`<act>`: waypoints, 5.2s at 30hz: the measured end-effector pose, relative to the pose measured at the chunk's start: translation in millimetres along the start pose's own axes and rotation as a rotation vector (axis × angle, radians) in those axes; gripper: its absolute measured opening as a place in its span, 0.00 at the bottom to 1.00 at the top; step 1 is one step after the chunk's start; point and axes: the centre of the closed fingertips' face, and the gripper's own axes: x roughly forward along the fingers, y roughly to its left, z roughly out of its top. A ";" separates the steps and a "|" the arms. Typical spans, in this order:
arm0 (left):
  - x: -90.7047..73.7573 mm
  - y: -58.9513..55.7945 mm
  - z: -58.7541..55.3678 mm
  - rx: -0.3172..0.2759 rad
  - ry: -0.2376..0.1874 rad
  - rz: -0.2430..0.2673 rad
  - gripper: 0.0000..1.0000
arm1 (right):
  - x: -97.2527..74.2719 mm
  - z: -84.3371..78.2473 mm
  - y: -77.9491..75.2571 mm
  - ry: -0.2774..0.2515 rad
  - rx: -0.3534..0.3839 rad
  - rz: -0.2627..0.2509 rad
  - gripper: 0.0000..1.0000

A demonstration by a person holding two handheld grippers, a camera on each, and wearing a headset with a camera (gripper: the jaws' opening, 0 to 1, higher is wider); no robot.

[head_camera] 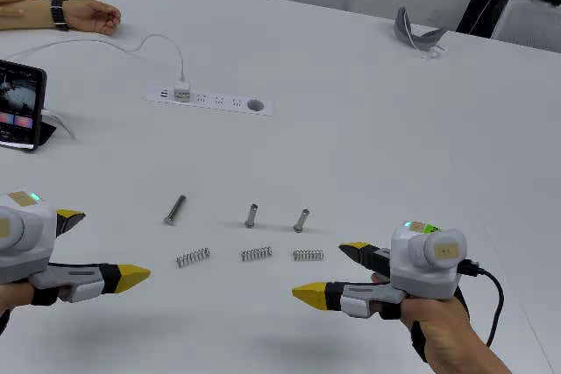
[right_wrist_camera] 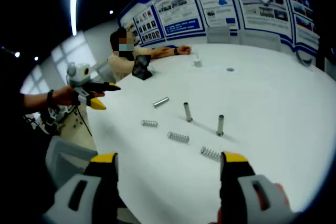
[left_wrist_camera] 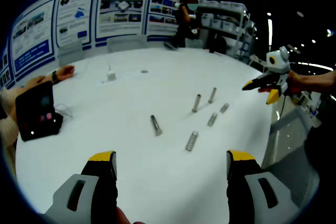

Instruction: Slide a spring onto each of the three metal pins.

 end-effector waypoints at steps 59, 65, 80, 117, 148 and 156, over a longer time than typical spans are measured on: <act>51.2 14.7 29.8 -0.026 0.025 -0.019 0.79 | -6.9 -17.2 2.2 0.005 0.031 -0.034 0.86; 59.3 17.6 33.5 0.001 0.048 -0.020 0.76 | -9.5 -19.1 -0.5 0.009 0.036 -0.044 0.86; 88.1 15.8 30.4 0.143 0.161 -0.038 0.74 | -14.1 -23.3 -4.2 0.017 0.035 -0.051 0.86; 159.1 33.6 15.4 -0.009 0.179 0.039 0.20 | -14.1 -36.7 -4.9 0.038 0.064 -0.052 0.85; 167.4 25.9 12.0 0.193 0.220 0.038 0.08 | -12.8 -41.9 -1.3 0.065 0.061 -0.036 0.84; 157.0 22.2 12.8 0.125 0.206 0.047 0.08 | -13.5 -42.2 -1.4 0.060 0.065 -0.040 0.84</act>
